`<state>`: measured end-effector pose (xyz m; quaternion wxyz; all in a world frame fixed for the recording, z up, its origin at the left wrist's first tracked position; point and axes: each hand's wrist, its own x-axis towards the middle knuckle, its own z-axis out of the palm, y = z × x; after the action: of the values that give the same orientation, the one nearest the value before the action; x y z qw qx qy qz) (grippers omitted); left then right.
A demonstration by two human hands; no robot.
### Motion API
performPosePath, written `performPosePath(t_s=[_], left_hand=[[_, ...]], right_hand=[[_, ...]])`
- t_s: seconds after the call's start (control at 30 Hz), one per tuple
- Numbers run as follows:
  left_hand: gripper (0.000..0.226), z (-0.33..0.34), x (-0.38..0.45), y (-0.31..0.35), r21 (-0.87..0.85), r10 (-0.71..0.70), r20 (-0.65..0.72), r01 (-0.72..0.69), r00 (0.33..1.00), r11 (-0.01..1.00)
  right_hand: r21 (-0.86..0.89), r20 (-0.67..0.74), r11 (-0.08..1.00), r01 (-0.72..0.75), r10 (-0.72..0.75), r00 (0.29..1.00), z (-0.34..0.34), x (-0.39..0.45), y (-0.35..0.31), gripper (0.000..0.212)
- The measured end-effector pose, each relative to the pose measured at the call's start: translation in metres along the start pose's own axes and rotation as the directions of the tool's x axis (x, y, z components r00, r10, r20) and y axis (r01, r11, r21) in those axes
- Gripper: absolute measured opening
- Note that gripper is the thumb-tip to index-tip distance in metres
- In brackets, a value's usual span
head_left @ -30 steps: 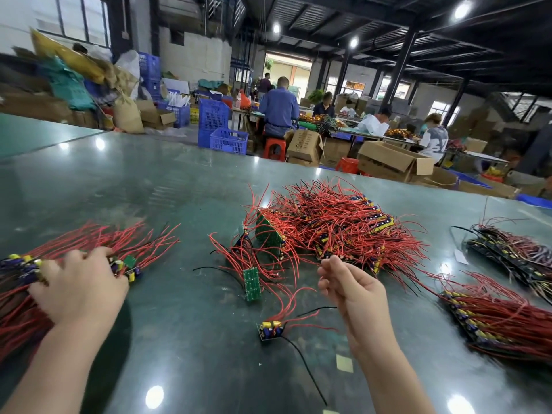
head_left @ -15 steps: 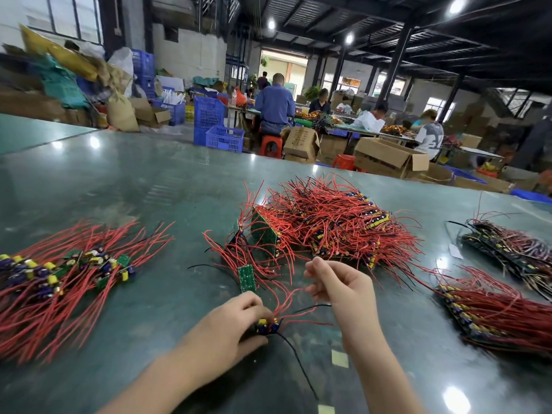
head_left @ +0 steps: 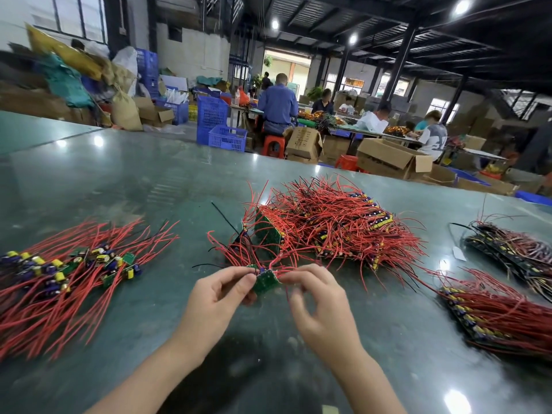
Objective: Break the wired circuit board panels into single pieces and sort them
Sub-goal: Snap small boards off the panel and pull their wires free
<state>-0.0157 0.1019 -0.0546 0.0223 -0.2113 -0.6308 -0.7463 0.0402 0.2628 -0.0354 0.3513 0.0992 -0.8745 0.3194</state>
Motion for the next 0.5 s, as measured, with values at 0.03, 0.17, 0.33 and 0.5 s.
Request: performPosePath(t_s=[0.03,0.17,0.33,0.5], left_hand=[[0.016,0.0000,-0.0007,0.0010,-0.009,0.006,0.024,-0.006,1.000,1.000],[0.016,-0.0019,-0.0022,0.0009,0.015,0.029,0.069,-0.030,0.997,0.999],[0.017,-0.0016,-0.0034,0.0018,0.062,0.039,0.101,-0.046,0.994,0.997],[0.023,-0.0020,-0.0042,0.0039,-0.038,-0.017,0.117,0.021,0.993,0.999]], right_hand=[[0.012,0.014,1.000,-0.015,0.015,1.000,0.0046,-0.0002,-0.0010,0.018],[0.121,-0.053,0.990,-0.067,0.074,0.996,0.0066,0.0018,-0.0068,0.016],[-0.031,-0.009,0.997,-0.077,0.077,0.997,0.0093,0.0025,-0.0075,0.029],[0.080,0.012,0.981,-0.177,0.176,0.984,0.0088,0.0040,-0.0102,0.022]])
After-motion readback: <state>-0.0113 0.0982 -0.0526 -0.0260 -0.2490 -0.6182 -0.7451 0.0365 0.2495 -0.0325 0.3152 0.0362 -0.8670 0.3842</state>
